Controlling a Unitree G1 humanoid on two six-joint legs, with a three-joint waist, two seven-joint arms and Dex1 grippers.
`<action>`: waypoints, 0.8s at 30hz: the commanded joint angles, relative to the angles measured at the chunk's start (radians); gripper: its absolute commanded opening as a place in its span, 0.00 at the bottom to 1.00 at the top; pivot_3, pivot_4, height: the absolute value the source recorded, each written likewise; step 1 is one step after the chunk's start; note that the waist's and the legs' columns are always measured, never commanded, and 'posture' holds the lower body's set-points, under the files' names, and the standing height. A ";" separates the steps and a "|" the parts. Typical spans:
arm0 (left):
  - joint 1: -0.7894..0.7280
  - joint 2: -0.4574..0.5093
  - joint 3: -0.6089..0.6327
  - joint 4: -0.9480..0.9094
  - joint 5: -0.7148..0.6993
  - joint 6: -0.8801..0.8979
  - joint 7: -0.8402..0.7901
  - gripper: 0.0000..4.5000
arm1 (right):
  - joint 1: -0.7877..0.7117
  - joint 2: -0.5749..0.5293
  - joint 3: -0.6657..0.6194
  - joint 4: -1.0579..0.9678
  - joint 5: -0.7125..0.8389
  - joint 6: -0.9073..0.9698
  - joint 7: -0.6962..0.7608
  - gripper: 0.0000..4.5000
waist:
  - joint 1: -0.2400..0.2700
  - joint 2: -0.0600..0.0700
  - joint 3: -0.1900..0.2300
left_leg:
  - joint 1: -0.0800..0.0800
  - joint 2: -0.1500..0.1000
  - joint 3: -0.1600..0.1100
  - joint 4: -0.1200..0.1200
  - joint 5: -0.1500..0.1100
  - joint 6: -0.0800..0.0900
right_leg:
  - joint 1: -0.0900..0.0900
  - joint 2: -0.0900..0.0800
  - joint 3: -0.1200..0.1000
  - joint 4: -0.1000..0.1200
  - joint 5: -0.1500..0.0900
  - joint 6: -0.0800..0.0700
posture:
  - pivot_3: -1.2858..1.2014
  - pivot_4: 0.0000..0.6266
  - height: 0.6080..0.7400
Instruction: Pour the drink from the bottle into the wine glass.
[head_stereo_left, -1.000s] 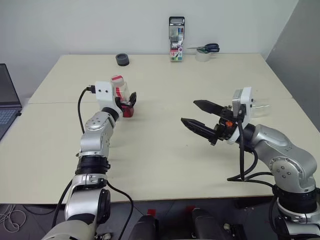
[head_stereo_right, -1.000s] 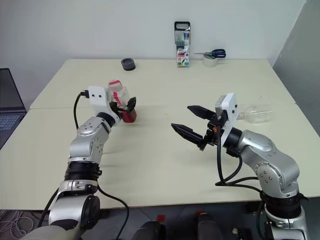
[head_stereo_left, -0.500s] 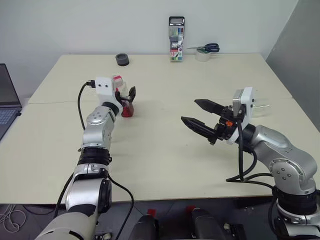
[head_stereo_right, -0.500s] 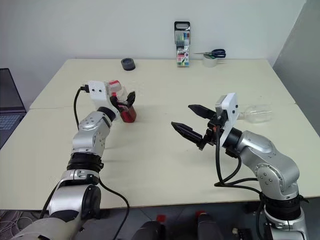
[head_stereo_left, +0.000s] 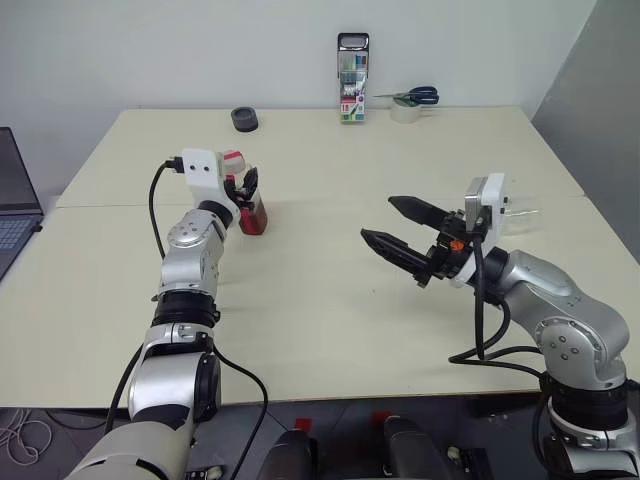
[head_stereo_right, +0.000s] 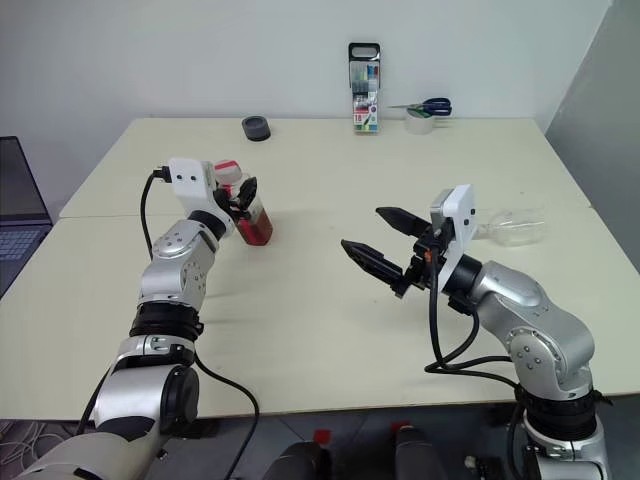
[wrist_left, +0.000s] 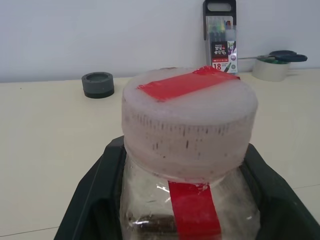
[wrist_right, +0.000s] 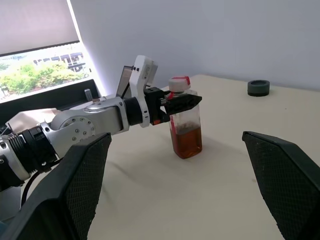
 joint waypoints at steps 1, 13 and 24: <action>0.007 0.011 0.010 -0.042 -0.001 -0.007 0.006 0.49 | -0.017 0.006 -0.022 -0.013 0.017 -0.020 -0.009 1.00 | 0.000 0.000 0.000 | 0.000 0.000 0.000 0.000 0.000 0.000 | 0.000 0.000 0.000 0.000 0.000 0.000 | 0.52 0.24 1.00; -0.007 0.035 -0.028 -0.150 -0.009 0.091 -0.069 0.49 | -0.067 -0.003 -0.011 0.025 -0.016 -0.032 -0.015 1.00 | -0.001 0.000 0.000 | 0.000 0.000 0.000 0.000 0.000 0.000 | -0.001 0.000 0.000 0.001 0.000 0.000 | 0.52 0.24 1.00; 0.054 0.036 -0.031 -0.194 0.007 0.105 -0.069 0.64 | -0.094 0.021 0.001 0.039 -0.039 -0.036 -0.036 1.00 | -0.003 0.000 0.000 | -0.001 0.000 0.001 0.000 0.000 0.000 | -0.002 0.000 0.002 0.001 0.000 0.000 | 0.52 0.24 1.00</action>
